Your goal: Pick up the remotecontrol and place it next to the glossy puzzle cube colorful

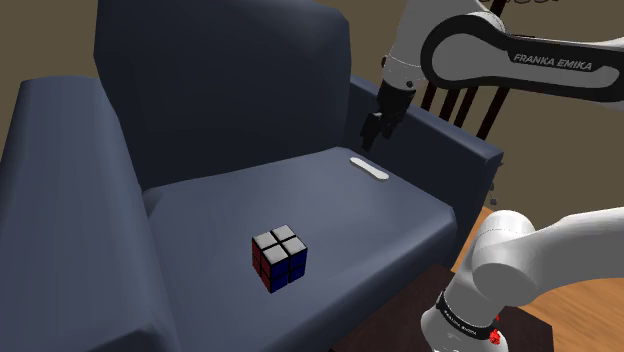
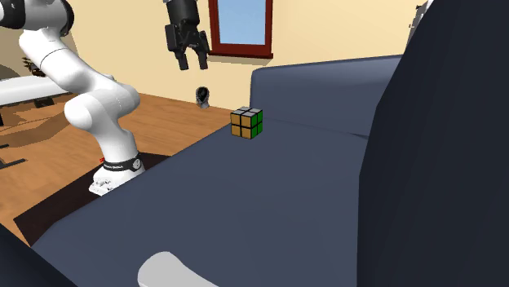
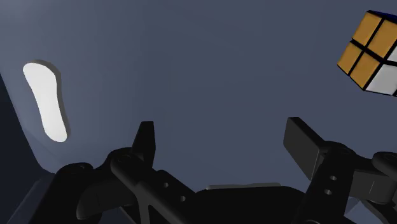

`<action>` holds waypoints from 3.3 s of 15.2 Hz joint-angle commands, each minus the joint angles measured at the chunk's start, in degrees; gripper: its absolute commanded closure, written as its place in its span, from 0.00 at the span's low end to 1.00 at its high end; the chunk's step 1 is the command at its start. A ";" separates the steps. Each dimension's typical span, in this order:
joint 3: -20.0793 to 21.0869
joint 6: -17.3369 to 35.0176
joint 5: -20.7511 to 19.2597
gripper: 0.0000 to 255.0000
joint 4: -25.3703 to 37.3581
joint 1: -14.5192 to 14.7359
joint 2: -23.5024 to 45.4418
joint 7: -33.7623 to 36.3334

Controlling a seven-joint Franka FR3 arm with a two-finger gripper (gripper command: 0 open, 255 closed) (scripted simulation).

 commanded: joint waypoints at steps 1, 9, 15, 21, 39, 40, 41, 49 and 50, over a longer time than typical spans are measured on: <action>0.00 0.00 0.00 0.00 0.00 0.00 0.00 0.00; -8.58 10.24 -3.29 0.00 -2.57 -3.34 7.29 -5.93; -15.01 17.76 -4.37 0.00 -1.74 -5.23 15.37 -10.59; -21.36 24.60 -3.13 0.00 1.40 -6.28 25.32 -16.06; -31.03 33.65 19.11 0.00 23.11 -13.36 61.55 -39.21; -30.86 34.23 19.48 0.00 22.99 -13.51 62.07 -39.45; -30.70 34.80 19.86 0.00 22.88 -13.64 62.60 -39.70; -29.70 37.88 22.04 0.00 22.50 -14.46 65.68 -41.10; -29.70 37.88 22.04 0.00 22.50 -14.46 65.68 -41.10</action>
